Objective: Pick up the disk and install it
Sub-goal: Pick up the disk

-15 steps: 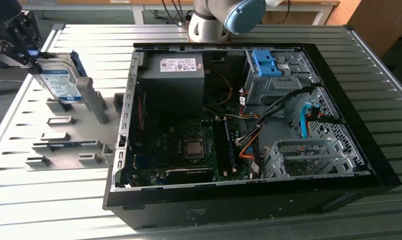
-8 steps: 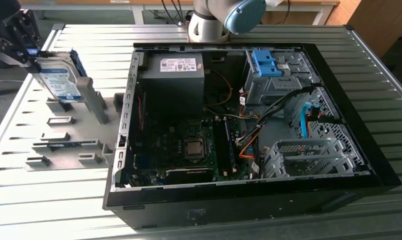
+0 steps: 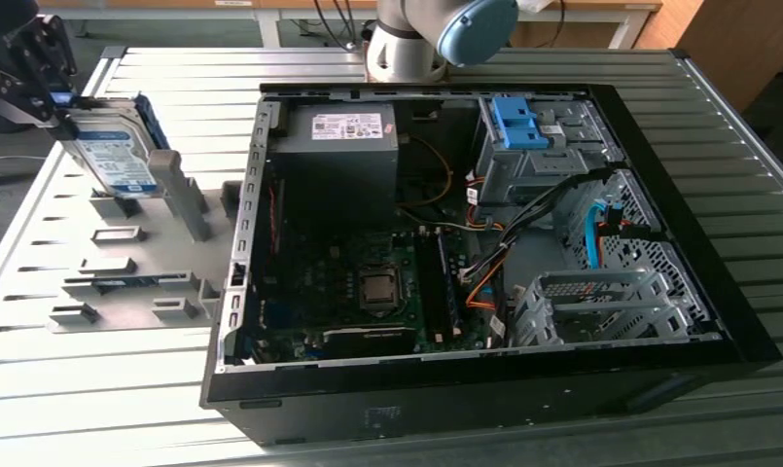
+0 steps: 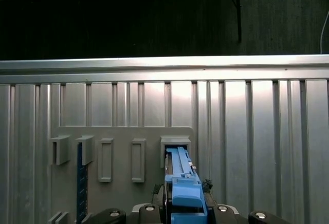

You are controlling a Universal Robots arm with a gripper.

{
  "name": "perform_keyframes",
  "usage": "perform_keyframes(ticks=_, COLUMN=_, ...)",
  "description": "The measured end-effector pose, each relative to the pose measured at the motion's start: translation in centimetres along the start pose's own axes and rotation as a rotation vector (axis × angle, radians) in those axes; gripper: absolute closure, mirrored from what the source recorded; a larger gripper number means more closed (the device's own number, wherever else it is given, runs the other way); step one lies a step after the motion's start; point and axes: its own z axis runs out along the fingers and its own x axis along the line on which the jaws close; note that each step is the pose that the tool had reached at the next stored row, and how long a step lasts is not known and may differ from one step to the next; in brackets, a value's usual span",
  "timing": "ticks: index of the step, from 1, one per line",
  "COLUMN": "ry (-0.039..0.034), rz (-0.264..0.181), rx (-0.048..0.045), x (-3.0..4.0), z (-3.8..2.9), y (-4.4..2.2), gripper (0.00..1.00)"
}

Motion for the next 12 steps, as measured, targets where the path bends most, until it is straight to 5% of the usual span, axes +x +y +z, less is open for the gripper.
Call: perform_keyframes(ticks=12, ry=0.0000, rz=0.000, rx=0.0000, x=0.00, z=-0.33, y=0.00, gripper=0.64)
